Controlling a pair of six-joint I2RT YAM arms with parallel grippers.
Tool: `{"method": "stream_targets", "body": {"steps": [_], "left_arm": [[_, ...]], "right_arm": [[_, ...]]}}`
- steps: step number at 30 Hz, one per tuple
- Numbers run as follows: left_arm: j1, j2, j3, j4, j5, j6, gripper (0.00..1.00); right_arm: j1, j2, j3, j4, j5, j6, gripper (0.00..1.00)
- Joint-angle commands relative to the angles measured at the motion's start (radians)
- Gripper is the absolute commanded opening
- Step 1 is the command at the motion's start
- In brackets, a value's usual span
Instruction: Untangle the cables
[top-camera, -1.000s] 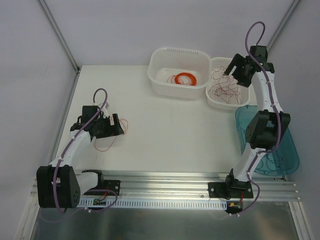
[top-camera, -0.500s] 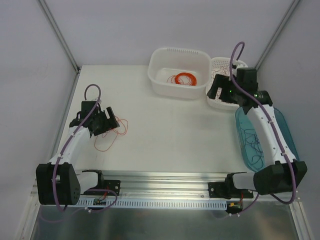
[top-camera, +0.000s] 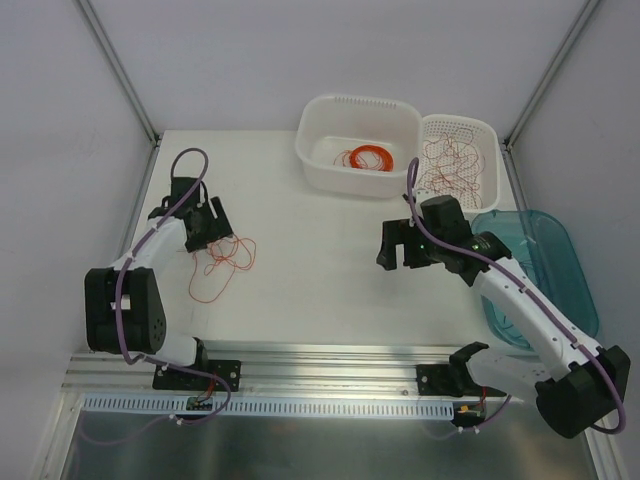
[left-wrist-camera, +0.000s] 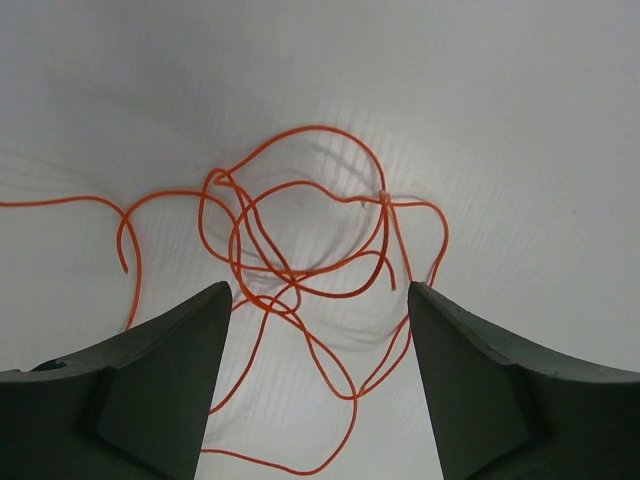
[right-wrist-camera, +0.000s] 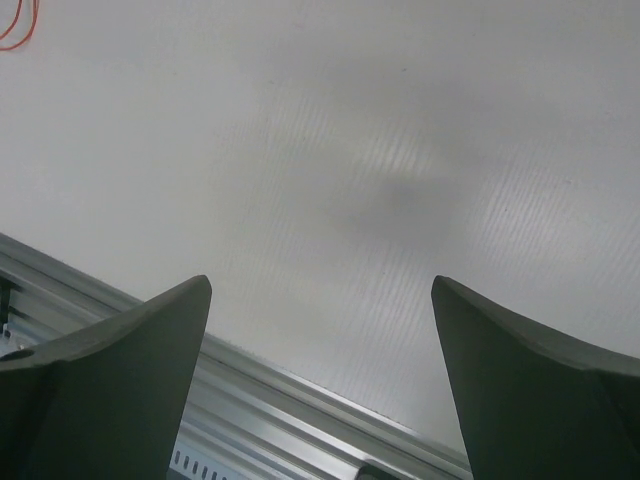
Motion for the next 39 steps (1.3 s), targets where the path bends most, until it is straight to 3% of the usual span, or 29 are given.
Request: {"method": "stream_targets", "body": {"steps": [1,11,15,16,18,19,20,24,30,33,39], "left_arm": [[-0.009,0.029,0.092,0.029,0.051,0.102,0.72],[-0.009,0.147,0.157,0.028,0.088,0.36,0.61],[-0.052,0.178,0.169,0.028,0.068,0.378,0.4],[-0.061,0.181,0.17,0.029,0.065,0.378,0.27],[-0.069,0.175,0.172,0.028,0.068,0.378,0.17],[-0.075,0.167,0.172,0.028,0.066,0.378,0.03],[-0.097,0.146,0.173,0.023,0.065,0.378,0.0],[-0.195,0.06,0.195,-0.001,0.065,0.343,0.0],[-0.424,-0.104,0.293,-0.051,0.074,0.153,0.0],[-0.491,-0.144,0.324,-0.057,0.031,0.101,0.0],[-0.554,-0.158,0.394,-0.063,0.083,-0.01,0.0]], "right_arm": [[0.042,-0.027,-0.006,0.057,0.009,0.017,0.97],[0.082,0.007,0.015,0.055,-0.015,0.0,0.97],[0.108,0.038,0.009,0.092,-0.035,0.02,0.97],[0.123,0.044,0.011,0.097,-0.037,0.025,0.97],[0.137,0.062,0.011,0.118,-0.037,0.034,0.97],[0.151,0.067,0.008,0.129,-0.037,0.04,0.97],[0.155,0.073,0.005,0.138,-0.04,0.049,0.97],[0.174,0.101,-0.024,0.233,-0.063,0.137,0.97],[0.177,0.124,-0.107,0.463,-0.15,0.319,0.97],[0.177,0.128,-0.143,0.588,-0.178,0.385,0.97],[0.177,0.163,-0.184,0.693,-0.155,0.385,0.98]]}}
